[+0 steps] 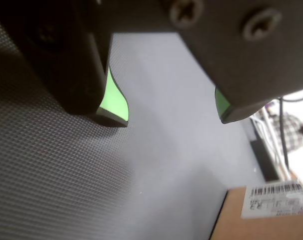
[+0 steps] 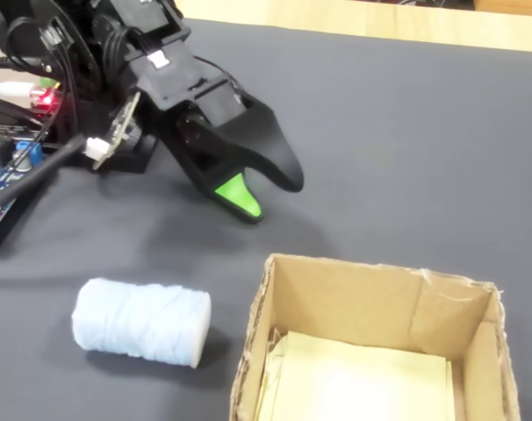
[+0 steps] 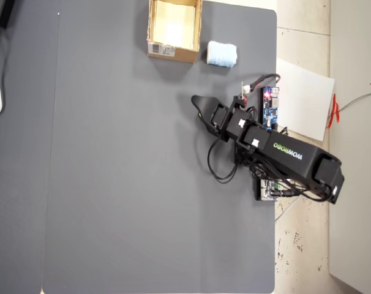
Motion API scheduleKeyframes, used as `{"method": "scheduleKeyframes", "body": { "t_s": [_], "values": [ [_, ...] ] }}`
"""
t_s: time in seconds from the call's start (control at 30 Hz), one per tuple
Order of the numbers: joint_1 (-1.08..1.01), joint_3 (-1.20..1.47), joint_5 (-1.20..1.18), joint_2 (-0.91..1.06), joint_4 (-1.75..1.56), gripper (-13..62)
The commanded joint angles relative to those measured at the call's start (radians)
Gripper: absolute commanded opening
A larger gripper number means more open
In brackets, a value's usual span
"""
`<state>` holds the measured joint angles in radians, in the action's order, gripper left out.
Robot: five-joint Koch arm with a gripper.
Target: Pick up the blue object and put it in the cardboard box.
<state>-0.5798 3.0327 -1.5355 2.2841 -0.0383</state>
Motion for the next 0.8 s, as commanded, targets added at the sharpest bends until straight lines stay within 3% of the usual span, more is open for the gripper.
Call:
{"method": "scheduleKeyframes", "body": {
  "t_s": [0.0,0.4,0.77],
  "values": [
    [-0.018,-0.055,0.034,0.083,0.061,34.0],
    [-0.100,-0.351,0.213,0.061,0.436,33.3],
    [-0.334,-0.517,0.215,-0.074,0.500,33.1]
  ]
}}
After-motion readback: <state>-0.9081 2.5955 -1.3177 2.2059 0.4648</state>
